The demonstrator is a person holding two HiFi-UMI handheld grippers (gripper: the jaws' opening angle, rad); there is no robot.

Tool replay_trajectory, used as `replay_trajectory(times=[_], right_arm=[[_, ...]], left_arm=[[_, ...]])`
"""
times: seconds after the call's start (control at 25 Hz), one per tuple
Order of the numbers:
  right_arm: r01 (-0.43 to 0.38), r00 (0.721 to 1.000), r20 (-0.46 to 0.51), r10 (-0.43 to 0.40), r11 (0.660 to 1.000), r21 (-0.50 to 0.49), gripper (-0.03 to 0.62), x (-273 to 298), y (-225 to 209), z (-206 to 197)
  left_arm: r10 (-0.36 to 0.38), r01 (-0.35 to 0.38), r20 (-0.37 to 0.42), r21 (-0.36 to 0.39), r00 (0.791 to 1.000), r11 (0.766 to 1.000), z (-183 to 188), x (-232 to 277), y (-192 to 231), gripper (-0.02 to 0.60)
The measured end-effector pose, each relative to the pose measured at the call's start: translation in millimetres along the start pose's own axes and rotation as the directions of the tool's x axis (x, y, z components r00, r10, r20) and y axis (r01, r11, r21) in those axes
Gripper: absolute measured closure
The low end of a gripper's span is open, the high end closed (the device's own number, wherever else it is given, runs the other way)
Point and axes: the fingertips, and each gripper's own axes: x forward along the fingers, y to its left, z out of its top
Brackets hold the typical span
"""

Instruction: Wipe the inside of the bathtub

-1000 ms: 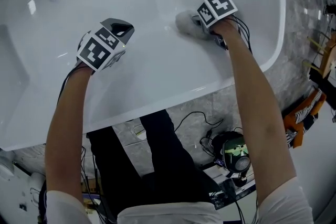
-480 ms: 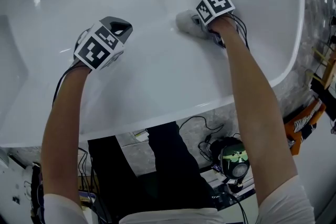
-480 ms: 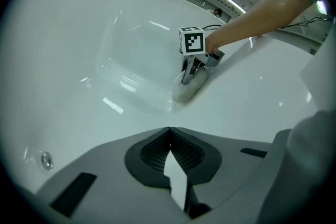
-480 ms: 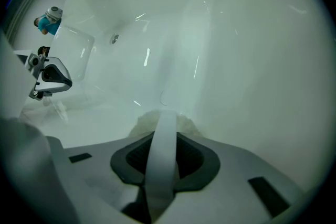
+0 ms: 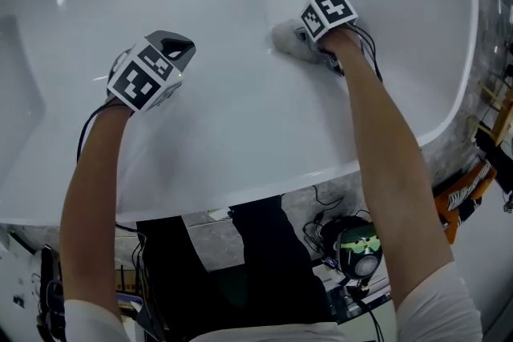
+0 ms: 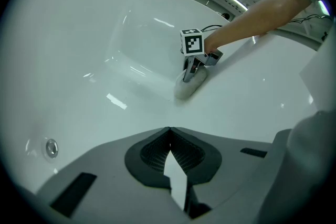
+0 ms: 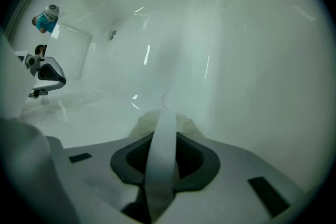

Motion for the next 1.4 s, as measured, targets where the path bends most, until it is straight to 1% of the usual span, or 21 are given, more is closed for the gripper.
replay_trajectory(times=[0.2,0.4,0.64,0.88,1.04,1.16,1.4], right_arm=[[-0.006,1.000,-0.011,0.005,1.000,-0.029,0.502,11,21,12],[-0.027,1.000,-0.012,0.027,0.999,-0.028,0.502,16,46,17],[-0.046,0.999,-0.020,0.045,0.998,-0.039,0.502,35,78,34],[-0.067,0.998,-0.020,0.066,0.995,-0.068,0.502,53,128,52],[-0.081,0.997,-0.020,0.080,0.993,-0.086,0.502,65,173,64],[-0.091,0.996,-0.021,0.089,0.990,-0.105,0.502,65,204,71],[-0.105,0.994,-0.030,0.102,0.986,-0.126,0.502,84,270,88]], left_arm=[[0.017,-0.017,-0.010,-0.008,1.000,1.000,-22,-12,11,0.571],[0.033,-0.033,-0.011,-0.022,0.999,0.999,-38,-29,15,0.571],[0.046,-0.047,-0.021,-0.033,0.999,0.998,-68,-42,27,0.571],[0.071,-0.072,-0.020,-0.042,0.997,0.996,-100,-64,44,0.571],[0.091,-0.092,-0.018,-0.059,0.996,0.994,-132,-87,52,0.571],[0.105,-0.106,-0.018,-0.067,0.994,0.992,-148,-108,52,0.571],[0.111,-0.113,-0.021,-0.095,0.994,0.989,-205,-138,61,0.571]])
